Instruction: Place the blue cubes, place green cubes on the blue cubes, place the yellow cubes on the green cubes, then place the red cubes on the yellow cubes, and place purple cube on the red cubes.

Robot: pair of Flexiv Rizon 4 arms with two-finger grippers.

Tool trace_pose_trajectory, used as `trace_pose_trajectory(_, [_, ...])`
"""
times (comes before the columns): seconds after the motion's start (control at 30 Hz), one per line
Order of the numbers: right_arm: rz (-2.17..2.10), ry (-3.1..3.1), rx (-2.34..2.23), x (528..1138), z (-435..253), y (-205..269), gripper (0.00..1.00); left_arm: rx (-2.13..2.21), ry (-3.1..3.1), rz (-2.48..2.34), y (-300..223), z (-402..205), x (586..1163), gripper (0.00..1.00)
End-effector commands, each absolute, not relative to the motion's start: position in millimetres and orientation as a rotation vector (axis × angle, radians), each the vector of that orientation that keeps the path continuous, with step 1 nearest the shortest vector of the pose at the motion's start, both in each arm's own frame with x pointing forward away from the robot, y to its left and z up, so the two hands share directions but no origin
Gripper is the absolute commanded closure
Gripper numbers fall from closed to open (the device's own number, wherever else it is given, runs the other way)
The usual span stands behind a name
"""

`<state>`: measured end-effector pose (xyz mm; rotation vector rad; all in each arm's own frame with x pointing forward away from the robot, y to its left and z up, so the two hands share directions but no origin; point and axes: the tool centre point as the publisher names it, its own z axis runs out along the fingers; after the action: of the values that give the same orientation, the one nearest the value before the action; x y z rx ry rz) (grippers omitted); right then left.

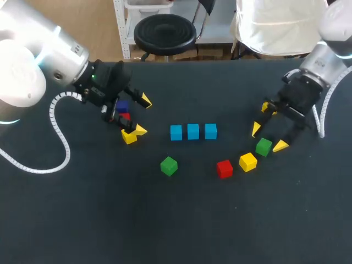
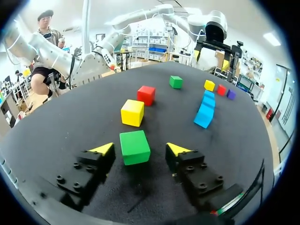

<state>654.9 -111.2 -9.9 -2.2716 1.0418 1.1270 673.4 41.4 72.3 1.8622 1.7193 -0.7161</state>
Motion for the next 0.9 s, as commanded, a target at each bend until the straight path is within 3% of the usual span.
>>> trace_pose_trajectory(0.03, [1.144, 1.037, -2.269, 660, -12, -111, 0.57, 1.862, 1.713, -0.718, 42, 72, 674, 0.0])
trace_pose_trajectory(0.13, [1.139, 1.03, -2.267, 661, -13, -112, 0.75, 1.862, 1.713, -0.718, 42, 72, 674, 0.0])
trace_pose_trajectory(0.3, [1.126, 1.017, -2.257, 658, -10, -110, 0.87, 1.862, 1.713, -0.718, 42, 72, 674, 0.0])
trace_pose_trajectory(0.33, [1.124, 1.015, -2.254, 658, -10, -110, 0.98, 1.862, 1.713, -0.718, 42, 72, 674, 0.0])
trace_pose_trajectory(0.9, [1.029, 1.453, -1.968, 664, 11, -96, 1.0, 1.862, 1.713, -0.718, 42, 72, 674, 0.0])
